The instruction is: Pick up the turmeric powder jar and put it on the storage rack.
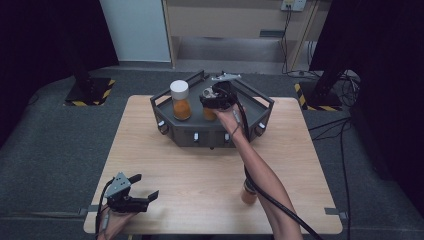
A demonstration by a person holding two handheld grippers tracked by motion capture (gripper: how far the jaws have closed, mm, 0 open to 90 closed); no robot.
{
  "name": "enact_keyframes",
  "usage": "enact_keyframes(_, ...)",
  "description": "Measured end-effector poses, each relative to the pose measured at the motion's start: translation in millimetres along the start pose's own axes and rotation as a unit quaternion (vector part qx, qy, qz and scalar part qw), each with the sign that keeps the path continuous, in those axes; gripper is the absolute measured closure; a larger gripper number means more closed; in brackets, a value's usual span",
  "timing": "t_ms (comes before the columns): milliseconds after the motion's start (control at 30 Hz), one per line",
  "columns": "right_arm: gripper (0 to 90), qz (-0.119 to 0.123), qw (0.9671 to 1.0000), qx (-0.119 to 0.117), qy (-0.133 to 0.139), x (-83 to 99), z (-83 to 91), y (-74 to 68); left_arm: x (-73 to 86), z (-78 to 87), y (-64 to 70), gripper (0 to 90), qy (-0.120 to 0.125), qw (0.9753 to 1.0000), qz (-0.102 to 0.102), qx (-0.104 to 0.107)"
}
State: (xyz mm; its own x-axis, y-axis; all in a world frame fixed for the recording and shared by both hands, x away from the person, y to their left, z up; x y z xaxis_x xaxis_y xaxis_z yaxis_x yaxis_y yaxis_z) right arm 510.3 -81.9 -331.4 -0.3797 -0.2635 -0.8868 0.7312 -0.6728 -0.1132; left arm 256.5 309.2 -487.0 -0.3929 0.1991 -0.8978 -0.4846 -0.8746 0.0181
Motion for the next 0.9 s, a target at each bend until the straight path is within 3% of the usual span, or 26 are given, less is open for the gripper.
enact_keyframes(33,20.1,-0.004,1.0,-0.007,-0.001,-1.2,1.2,0.4,0.0,-0.1,0.1,5.4,0.0,1.0,-0.001,0.0)
enact_keyframes(267,12.1,0.026,0.9997,0.0,0.004,-10.5,12.1,-8.4,-0.2,-0.1,0.6,5.4,0.0,1.0,-0.002,-0.001)
enact_keyframes(900,11.9,0.061,0.9977,-0.009,0.029,-29.7,57.9,-16.8,-0.3,-0.3,1.2,5.4,0.0,1.0,-0.003,-0.001)
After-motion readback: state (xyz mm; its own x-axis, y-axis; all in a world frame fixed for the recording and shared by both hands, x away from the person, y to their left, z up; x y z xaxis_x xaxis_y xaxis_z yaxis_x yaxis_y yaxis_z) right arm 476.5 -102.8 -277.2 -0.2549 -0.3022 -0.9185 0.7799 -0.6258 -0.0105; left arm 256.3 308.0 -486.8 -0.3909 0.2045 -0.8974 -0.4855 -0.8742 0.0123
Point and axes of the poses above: each handheld gripper's, and its own axes: z roughly backward along the jaws, x roughly out of its underside, y roughly to its right, the point moved 8 cm from there along -z, roughly forward along the jaws, and after that the axes turned 12 degrees about -x, right-handed, at the moved point
